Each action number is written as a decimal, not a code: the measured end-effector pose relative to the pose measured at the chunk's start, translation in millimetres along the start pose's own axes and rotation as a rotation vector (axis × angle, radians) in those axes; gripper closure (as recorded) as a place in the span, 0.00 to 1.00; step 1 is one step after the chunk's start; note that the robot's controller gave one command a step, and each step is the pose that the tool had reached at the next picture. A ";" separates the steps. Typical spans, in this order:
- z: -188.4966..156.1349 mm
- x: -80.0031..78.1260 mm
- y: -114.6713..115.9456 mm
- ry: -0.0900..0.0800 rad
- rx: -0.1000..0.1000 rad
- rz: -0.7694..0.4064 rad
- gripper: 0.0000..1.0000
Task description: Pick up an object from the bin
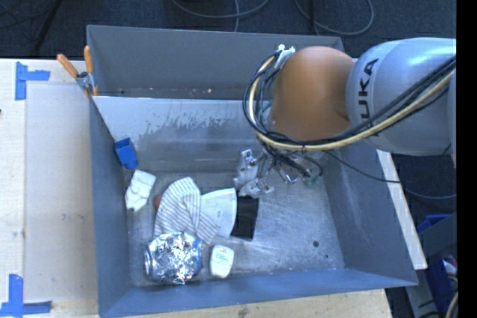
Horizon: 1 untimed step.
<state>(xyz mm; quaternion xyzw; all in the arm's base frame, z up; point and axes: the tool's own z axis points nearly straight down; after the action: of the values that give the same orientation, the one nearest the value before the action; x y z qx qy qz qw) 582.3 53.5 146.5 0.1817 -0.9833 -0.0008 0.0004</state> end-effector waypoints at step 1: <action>-8.1 11.2 -6.8 -0.005 0.003 -0.279 1.00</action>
Offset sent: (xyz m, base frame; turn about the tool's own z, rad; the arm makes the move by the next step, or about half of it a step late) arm -0.0275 -0.0537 -0.0765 0.2071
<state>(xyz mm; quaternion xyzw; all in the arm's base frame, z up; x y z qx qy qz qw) 574.3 43.2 154.6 0.3169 -0.9485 0.0000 -0.0026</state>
